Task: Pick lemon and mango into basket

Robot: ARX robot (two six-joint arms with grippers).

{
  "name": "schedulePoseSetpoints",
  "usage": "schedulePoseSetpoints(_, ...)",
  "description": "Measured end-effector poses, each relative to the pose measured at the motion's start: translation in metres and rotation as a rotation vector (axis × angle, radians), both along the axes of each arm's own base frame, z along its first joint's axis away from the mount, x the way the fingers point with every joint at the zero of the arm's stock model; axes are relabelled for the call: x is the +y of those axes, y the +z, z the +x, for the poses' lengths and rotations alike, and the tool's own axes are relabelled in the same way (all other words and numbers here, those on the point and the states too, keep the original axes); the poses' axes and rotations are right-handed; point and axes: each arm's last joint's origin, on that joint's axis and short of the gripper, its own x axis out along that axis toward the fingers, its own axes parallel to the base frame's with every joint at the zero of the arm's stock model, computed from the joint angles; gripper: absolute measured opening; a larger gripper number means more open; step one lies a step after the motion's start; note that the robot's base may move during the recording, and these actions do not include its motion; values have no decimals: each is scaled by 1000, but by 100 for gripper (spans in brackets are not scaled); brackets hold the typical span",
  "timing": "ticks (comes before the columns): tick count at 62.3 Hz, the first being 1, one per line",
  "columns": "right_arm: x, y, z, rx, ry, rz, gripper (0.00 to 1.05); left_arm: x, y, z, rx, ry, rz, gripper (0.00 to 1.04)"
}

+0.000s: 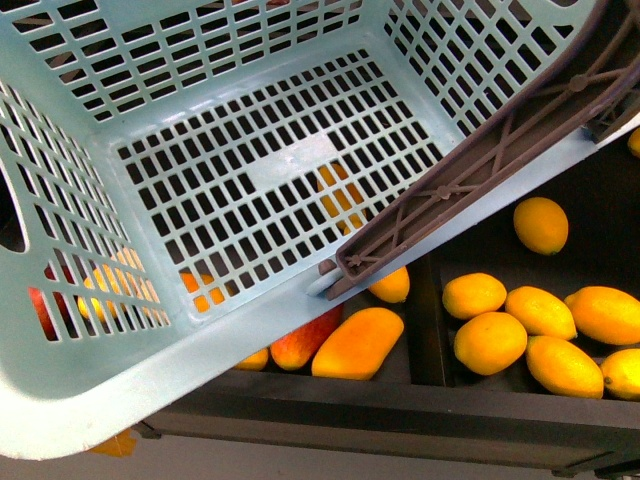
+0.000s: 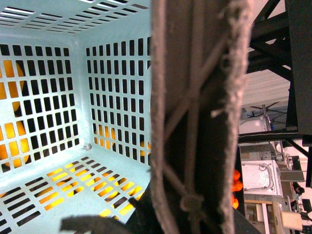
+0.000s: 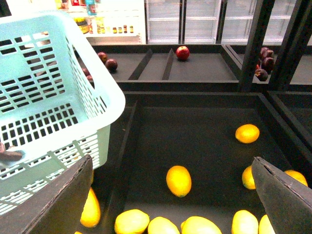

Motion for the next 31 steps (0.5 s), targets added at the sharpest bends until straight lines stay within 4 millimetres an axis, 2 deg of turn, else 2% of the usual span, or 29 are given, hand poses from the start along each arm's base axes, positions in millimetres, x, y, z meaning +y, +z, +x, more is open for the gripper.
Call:
schedulePoseSetpoints(5, -7, -1, 4, 297, -61, 114, 96, 0, 0, 0, -1, 4, 1, 5)
schedulePoseSetpoints(9, -15, -6, 12, 405, -128, 169, 96, 0, 0, 0, -1, 3, 1, 5)
schedulePoseSetpoints(15, -28, -10, 26, 437, -213, 200, 96, 0, 0, 0, 0, 2, 0, 5)
schedulePoseSetpoints(21, -43, -8, 48, 425, -286, 203, 96, 0, 0, 0, -2, 6, 2, 5)
schedulePoseSetpoints(26, -54, -9, 77, 426, -321, 195, 96, 0, 0, 0, -1, 5, 2, 5)
schedulePoseSetpoints(31, -61, -19, 112, 465, -328, 167, 96, 0, 0, 0, 0, 0, 0, 5)
